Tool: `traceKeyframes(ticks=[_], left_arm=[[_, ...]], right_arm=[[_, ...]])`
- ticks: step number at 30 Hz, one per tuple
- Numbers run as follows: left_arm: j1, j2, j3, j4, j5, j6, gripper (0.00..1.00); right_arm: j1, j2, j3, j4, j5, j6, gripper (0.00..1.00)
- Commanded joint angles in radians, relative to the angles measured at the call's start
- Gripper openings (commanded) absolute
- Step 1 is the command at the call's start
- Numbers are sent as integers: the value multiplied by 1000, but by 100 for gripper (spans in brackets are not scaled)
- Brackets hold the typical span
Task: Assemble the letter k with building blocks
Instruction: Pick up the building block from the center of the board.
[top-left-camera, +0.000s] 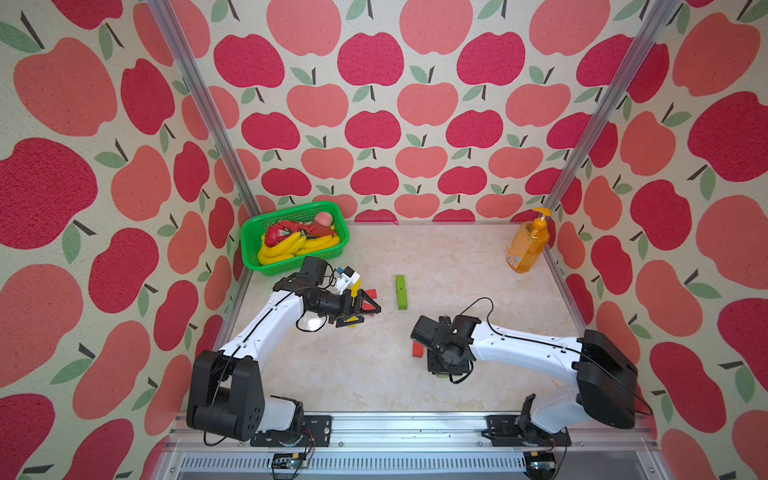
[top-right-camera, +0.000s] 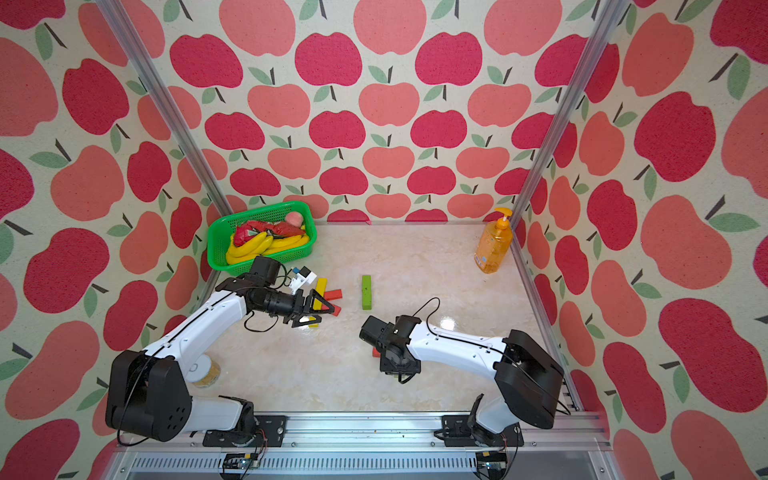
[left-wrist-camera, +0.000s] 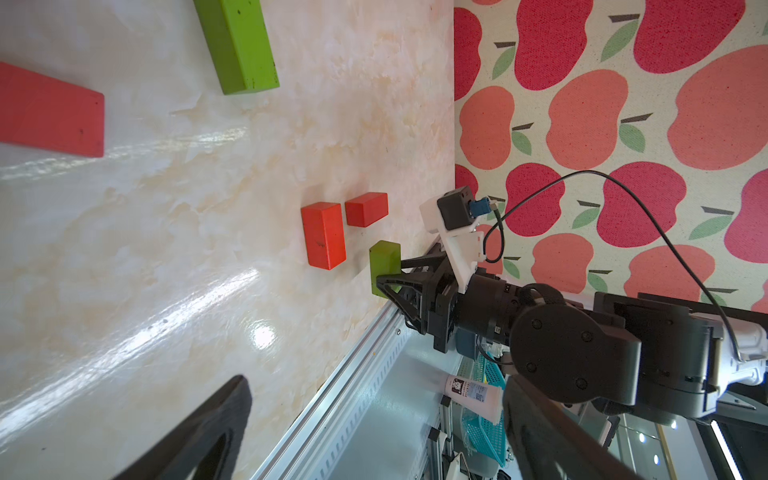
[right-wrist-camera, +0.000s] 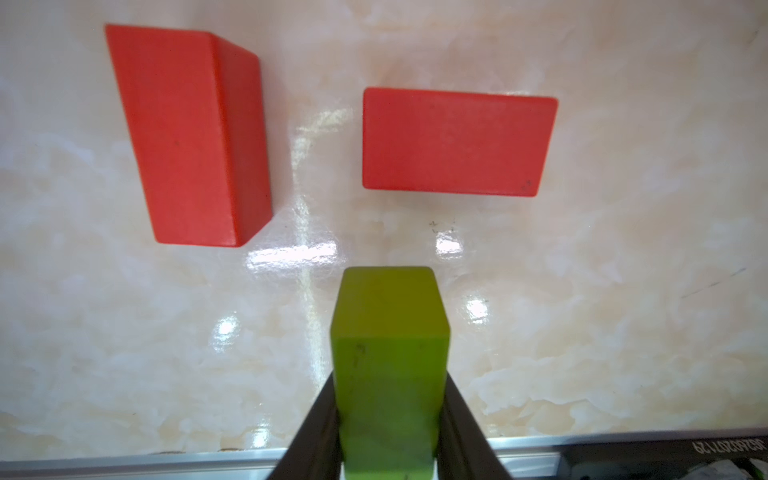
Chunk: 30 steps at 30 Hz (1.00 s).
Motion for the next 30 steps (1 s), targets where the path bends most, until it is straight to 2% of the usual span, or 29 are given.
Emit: traceKeyframes(ticks=[1,7,13,23,30], left_arm=[[5,39,75,-8,-3,9,98],[20,100,155,-32,-57,52,98],[70,105,118,28,-1,32,98],[152,71,94,35,-35,18,98],[181,68,85,36,-55,11,98]], right_arm=[[-41,-47,75,-72,53,-63,17],[-149,-20,185,-57,60,-192,18],[-215,72,318,-39,44,-287,18],[-247,290,500,18,-29,-374,17],[-245,370,542,57,-76,-387,17]])
